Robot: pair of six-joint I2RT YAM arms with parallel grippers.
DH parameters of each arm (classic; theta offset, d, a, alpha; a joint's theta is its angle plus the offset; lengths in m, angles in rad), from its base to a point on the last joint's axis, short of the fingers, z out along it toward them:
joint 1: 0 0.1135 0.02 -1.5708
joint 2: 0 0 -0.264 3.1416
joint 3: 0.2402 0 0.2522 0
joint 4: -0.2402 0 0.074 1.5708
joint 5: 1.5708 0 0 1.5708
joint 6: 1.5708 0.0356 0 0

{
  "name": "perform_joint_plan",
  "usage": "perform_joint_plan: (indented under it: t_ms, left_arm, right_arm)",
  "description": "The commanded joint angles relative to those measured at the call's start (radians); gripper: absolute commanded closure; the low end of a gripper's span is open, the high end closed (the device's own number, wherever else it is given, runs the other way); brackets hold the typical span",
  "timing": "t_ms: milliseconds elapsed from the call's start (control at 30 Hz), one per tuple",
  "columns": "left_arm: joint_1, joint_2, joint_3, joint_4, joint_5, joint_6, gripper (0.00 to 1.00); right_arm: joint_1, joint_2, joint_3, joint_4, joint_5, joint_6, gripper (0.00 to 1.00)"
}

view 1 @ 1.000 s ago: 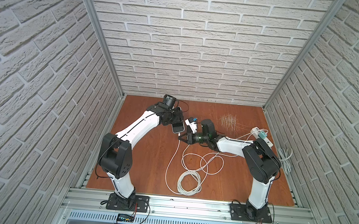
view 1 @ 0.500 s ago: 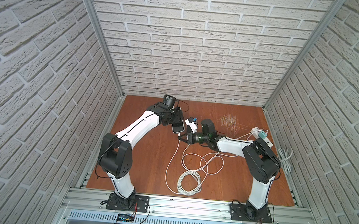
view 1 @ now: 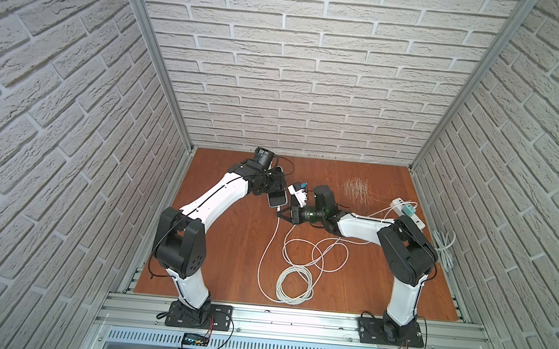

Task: Plug the charging cable into the phone
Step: Insert the charging cable into the phone.

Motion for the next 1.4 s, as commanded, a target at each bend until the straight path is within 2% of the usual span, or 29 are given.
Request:
perform_joint_plan:
  t_ms: [0, 700, 1367]
  left_arm:
    - [-0.007, -0.034, -0.012, 0.067, 0.022, 0.021, 0.73]
    - [-0.013, -0.062, -0.039, 0.082, 0.083, 0.084, 0.73]
    - [-0.050, -0.003, -0.011, 0.020, 0.045, 0.114, 0.74]
  right_arm:
    - [-0.006, -0.036, -0.007, 0.052, -0.014, 0.012, 0.97]
    - [-0.021, -0.036, -0.016, 0.073, -0.005, 0.030, 0.97]
    - [-0.031, -0.064, -0.042, 0.105, 0.014, 0.035, 0.97]
